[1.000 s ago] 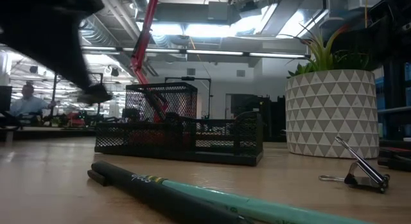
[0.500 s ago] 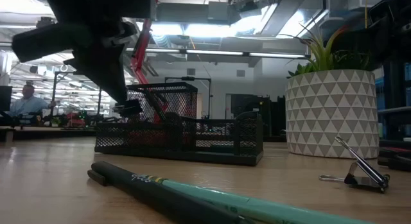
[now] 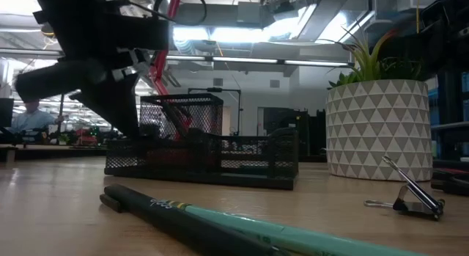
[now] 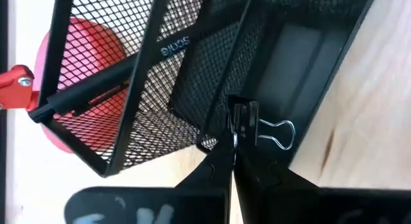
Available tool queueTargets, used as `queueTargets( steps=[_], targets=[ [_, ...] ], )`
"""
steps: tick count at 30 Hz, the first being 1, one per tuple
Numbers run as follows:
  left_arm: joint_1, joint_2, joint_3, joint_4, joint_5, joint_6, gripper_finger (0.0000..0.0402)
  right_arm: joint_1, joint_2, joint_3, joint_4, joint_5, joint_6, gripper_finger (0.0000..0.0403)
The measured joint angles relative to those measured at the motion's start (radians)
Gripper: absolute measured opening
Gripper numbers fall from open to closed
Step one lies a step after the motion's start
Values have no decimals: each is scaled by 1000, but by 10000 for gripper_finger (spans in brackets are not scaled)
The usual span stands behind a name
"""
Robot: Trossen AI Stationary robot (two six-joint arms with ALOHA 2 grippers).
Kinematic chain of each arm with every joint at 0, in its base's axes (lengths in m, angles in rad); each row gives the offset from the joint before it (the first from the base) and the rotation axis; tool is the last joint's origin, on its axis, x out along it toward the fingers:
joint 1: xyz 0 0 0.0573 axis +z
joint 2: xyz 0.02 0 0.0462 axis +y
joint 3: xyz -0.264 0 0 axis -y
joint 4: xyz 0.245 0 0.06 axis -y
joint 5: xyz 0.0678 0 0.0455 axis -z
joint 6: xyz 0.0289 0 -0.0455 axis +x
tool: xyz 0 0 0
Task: Pick and place office supplies into organizer
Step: Put the middle black binder clip into the black desk organizer, then put the left black binder clip into the black desk organizer
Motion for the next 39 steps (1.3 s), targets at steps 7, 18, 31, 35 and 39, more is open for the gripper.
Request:
queueTargets(
  steps=[7,18,31,35,39],
  targets=[
    [3,0,0,1,-1,6,24,0,0,0,0,0,0,132],
    [-21,-8,48,-146,1,-48,61,0,0,0,1,0,0,132],
    [-146,-192,69,-204,249,-472,93,0,0,0,4,0,65,132],
    [-229,-266,35,-202,167,-636,99,0,0,0,4,0,80,132],
    [-305,-323,-32,-187,156,-837,100,0,0,0,4,0,82,132]
  ],
)
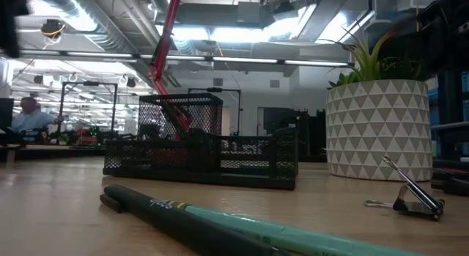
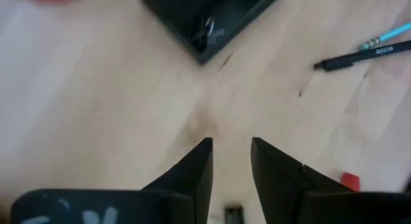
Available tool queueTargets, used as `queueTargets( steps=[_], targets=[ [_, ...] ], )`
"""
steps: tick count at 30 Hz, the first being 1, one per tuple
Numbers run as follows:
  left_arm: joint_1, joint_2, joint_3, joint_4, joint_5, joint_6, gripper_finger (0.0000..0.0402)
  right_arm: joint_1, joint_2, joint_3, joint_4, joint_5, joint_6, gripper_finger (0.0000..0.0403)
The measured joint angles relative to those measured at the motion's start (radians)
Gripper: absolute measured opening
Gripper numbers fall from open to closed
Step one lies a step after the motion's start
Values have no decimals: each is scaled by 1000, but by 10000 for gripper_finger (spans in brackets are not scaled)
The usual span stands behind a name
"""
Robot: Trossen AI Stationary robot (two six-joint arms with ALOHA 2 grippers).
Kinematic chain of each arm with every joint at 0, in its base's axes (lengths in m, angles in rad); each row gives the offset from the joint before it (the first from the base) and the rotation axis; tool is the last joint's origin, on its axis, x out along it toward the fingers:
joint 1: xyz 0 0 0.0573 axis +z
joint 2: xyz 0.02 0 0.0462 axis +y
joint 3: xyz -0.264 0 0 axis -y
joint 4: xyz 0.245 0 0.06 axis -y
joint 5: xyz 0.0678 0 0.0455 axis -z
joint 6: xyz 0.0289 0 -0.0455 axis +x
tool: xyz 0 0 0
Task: Pick and place office supplies into organizer
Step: Put the left black binder clip into the black desk organizer
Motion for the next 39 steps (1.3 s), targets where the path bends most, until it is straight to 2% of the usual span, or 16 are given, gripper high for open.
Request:
queueTargets(
  steps=[6,17,26,39],
  targets=[
    [-78,-51,-149,130,25,-222,99,0,0,0,9,0,-2,132],
    [-124,-95,-380,438,102,-406,104,0,0,0,17,0,20,132],
    [-158,-94,-441,490,140,-484,103,0,0,0,17,0,19,132],
    [-169,-86,-446,523,192,-506,95,0,0,0,17,0,17,132]
  ],
)
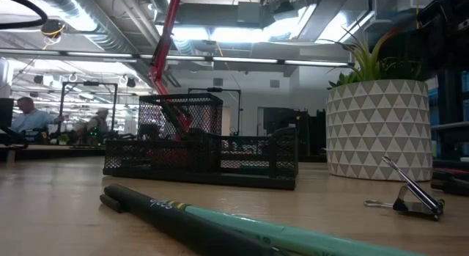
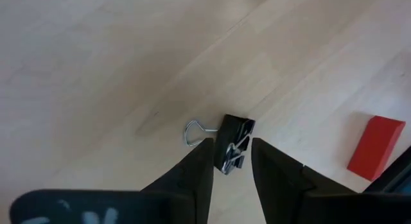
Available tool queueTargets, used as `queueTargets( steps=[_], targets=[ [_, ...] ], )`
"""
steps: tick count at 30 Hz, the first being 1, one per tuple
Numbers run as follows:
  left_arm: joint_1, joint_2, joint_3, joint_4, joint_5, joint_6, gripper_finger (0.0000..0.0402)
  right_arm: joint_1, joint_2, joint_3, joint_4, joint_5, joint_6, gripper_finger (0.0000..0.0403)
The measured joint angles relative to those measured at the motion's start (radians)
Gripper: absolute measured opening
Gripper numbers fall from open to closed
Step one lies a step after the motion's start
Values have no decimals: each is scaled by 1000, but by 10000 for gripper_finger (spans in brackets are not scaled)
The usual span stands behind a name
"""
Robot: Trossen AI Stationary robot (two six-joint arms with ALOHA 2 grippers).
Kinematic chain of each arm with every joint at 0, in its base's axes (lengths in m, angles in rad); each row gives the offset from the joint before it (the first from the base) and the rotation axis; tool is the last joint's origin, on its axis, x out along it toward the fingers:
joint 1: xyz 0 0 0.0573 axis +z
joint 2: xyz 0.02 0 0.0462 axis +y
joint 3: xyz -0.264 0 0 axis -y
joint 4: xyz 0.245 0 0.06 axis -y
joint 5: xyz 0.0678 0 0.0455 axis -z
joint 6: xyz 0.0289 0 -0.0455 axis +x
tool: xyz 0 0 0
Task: Pick and place office supplies into organizer
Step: Put the left black binder clip into the black desk organizer
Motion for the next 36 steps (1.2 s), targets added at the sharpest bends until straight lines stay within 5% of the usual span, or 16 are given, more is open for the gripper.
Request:
queueTargets(
  steps=[13,21,28,36],
  targets=[
    [0,-1,2,14,20,72,5,0,0,0,0,0,-4,132],
    [3,-38,18,60,-198,216,3,0,0,0,0,0,-35,132],
    [52,-100,40,64,-425,491,2,0,0,0,0,0,-50,132],
    [254,-95,40,110,-470,890,2,0,0,0,0,0,-50,132]
  ],
)
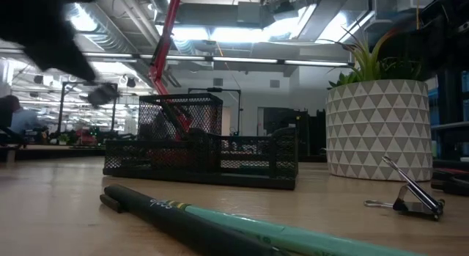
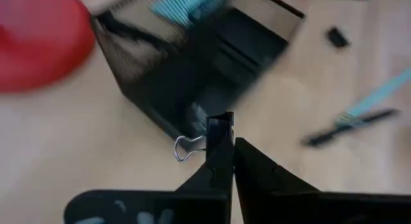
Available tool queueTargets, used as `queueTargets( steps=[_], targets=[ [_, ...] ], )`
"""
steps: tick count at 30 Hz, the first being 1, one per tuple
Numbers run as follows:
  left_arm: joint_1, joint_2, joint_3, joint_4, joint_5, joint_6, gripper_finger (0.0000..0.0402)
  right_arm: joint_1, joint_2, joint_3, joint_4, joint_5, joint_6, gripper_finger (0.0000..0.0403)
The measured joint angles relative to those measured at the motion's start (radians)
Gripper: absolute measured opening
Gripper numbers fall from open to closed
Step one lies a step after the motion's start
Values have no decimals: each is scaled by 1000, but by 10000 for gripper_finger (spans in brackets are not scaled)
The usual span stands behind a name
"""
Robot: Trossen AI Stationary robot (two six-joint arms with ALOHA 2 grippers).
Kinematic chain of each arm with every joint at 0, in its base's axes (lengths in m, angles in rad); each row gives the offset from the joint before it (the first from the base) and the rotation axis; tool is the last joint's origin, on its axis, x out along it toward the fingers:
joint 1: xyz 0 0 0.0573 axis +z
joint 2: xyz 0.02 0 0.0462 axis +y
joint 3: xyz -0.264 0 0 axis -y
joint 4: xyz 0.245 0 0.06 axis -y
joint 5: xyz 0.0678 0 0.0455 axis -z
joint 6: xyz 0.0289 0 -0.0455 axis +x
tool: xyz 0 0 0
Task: Pick and place office supplies into organizer
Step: Put the left black binder clip into the black desk organizer
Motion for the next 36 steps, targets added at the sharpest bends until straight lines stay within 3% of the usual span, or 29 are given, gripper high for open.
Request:
queueTargets(
  steps=[6,12,21,36],
  targets=[
    [132,3,0,120,85,262,2,0,0,0,0,0,1,132],
    [211,55,1,178,174,379,2,0,0,0,-3,0,1,132],
    [248,144,3,202,217,419,2,0,0,0,-5,0,1,132],
    [248,150,0,179,240,434,23,0,0,0,-10,0,1,132]
  ],
)
